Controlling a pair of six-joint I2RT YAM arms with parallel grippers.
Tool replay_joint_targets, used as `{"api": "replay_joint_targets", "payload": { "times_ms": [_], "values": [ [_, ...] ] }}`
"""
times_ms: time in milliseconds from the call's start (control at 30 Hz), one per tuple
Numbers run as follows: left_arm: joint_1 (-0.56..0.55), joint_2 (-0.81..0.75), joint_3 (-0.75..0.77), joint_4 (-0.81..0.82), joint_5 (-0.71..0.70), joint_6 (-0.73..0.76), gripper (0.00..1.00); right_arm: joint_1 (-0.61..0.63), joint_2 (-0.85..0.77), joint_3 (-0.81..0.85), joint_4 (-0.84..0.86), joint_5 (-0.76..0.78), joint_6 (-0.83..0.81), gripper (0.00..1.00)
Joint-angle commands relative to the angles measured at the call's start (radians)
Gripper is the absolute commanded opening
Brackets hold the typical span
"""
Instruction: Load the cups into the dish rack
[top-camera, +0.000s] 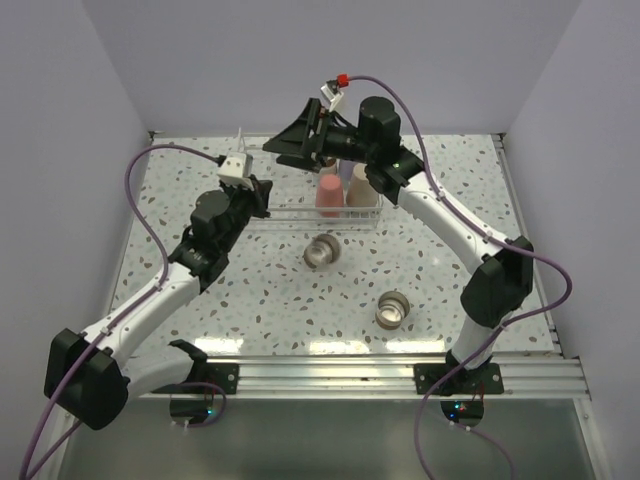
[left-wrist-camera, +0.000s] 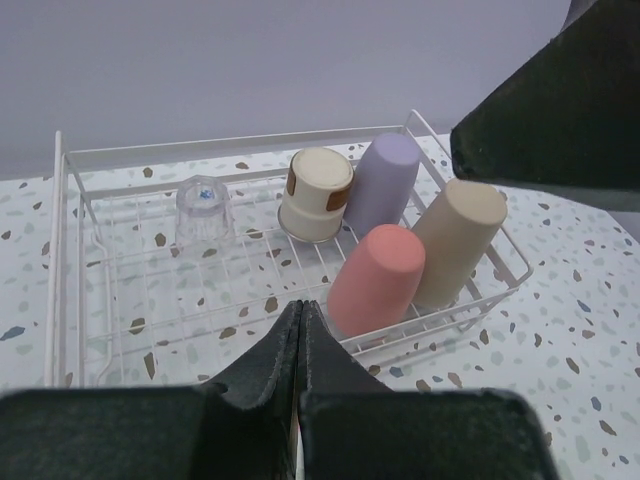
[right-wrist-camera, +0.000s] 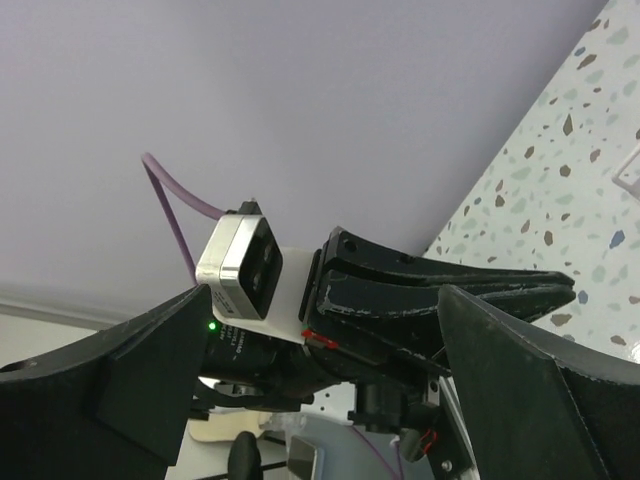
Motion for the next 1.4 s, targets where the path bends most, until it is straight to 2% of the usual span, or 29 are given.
{"api": "replay_joint_targets", "payload": {
  "times_ms": [0,167,267,300,367,400,500,633,767,900,1033,1067,1200,1367],
  "values": [
    [0.004,0.014,0.007,0.07,-0.001,-0.006,0.0,0.021,-0.047,0.017,-0.051,-0.025,-0.061,0.98],
    [0.005,0.018,0.006,0.026,-0.012,-0.009,0.0,0.019,-0.059,0.03,-0.204,0.027,-0.18,0.98],
    [0.005,0.023,0.01,-0.069,-0.01,-0.009,0.0,0.018,-0.065,0.066,-0.356,0.099,-0.278,0.98],
    [0.005,0.034,0.011,-0.14,-0.01,-0.015,0.03,0.016,-0.064,0.076,-0.429,0.118,-0.304,0.98],
    [0.004,0.044,0.006,-0.21,-0.011,-0.037,0.16,0.016,-0.065,0.086,-0.483,0.156,-0.366,0.98],
    [0.004,0.046,-0.002,-0.252,0.003,-0.041,0.35,0.016,-0.067,0.086,-0.534,0.165,-0.383,0.98],
    [0.005,0.044,-0.061,-0.319,-0.016,-0.069,0.67,0.016,-0.084,0.051,-0.583,0.199,-0.426,0.98],
    [0.024,0.041,-0.095,-0.424,-0.127,-0.144,0.84,0.014,-0.094,0.028,-0.637,0.23,-0.464,0.98],
    [0.071,-0.014,-0.08,-0.504,-0.211,-0.21,0.92,0.019,-0.032,0.079,-0.778,0.263,-0.53,0.98],
    [0.134,-0.015,-0.026,-0.68,-0.325,-0.313,0.98,0.048,0.062,0.106,-0.992,0.337,-0.621,0.98],
    [0.234,0.003,-0.016,-0.725,-0.271,-0.324,0.98,0.067,0.044,0.056,-1.14,0.545,-0.687,0.98],
    [0.241,0.001,-0.016,-0.726,-0.264,-0.318,0.98,0.064,0.03,0.034,-1.158,0.655,-0.69,0.98],
    [0.242,0.003,-0.013,-0.711,-0.199,-0.293,0.97,0.064,-0.044,-0.077,-1.256,0.812,-0.682,0.98],
    [0.24,-0.005,-0.02,-0.683,-0.141,-0.267,0.96,0.065,-0.198,-0.286,-1.258,0.81,-0.592,0.98]
  ]
}}
